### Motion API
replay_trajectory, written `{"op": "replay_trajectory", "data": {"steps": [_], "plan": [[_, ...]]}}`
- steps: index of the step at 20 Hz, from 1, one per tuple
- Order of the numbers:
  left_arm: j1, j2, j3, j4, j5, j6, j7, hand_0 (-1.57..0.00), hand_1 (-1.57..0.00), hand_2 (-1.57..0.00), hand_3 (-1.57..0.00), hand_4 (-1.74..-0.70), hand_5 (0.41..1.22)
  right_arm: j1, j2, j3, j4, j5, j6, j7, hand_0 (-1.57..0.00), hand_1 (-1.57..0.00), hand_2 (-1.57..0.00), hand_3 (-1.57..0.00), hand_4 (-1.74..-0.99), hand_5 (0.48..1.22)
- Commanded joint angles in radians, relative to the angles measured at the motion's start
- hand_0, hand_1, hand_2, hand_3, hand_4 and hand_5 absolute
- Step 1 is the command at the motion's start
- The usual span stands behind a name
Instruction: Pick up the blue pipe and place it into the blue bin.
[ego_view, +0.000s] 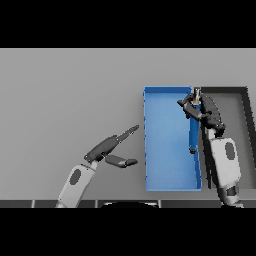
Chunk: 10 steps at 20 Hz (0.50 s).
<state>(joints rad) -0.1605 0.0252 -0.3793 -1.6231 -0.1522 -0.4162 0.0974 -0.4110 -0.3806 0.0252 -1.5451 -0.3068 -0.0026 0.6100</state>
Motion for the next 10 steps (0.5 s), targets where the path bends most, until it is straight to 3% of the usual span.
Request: {"op": "replay_trajectory", "data": {"steps": [1,4,5,7,9,10], "plan": [[0.002,0.0,-0.003,0.0,-0.003,0.001,0.0,0.0,0.0,0.0,0.0,-0.89,0.42,0.014,-0.023,0.033,0.006,-0.005,-0.025,0.0,-1.57,-1.57,-1.57,-1.13,-1.741,1.221],[-0.002,0.007,0.0,-0.002,-0.002,-0.003,0.0,0.0,0.0,0.0,0.0,-0.88,0.421,0.016,-0.152,0.207,0.062,-0.09,-0.192,0.0,-1.57,-1.55,-1.57,-0.85,-1.741,1.221],[-0.007,0.002,-0.004,-0.009,-0.001,-0.003,0.014,0.0,0.0,0.0,0.0,-0.88,0.421,0.001,-0.205,0.284,0.09,-0.166,-0.257,-0.001,-1.46,-1.34,-1.34,-0.79,-1.678,1.221],[0.002,0.006,-0.002,-0.005,-0.008,0.002,0.008,0.0,0.0,0.0,0.0,-0.88,0.422,-0.065,-0.326,0.447,0.124,-0.328,-0.353,-0.001,-0.94,-0.85,-0.86,-0.5,-1.503,1.221],[0.005,0.003,-0.006,-0.011,-0.009,0.005,0.01,0.0,0.0,0.0,0.0,-0.88,0.427,-0.133,-0.413,0.583,0.13,-0.433,-0.364,0.0,-0.6,-0.55,-0.55,-0.32,-1.337,1.221],[0.007,0.01,0.0,-0.021,0.001,-0.001,0.01,0.0,0.0,0.0,0.0,-0.88,0.428,-0.16,-0.448,0.646,0.126,-0.47,-0.352,0.0,-0.48,-0.44,-0.44,-0.26,-1.275,1.186]]}}
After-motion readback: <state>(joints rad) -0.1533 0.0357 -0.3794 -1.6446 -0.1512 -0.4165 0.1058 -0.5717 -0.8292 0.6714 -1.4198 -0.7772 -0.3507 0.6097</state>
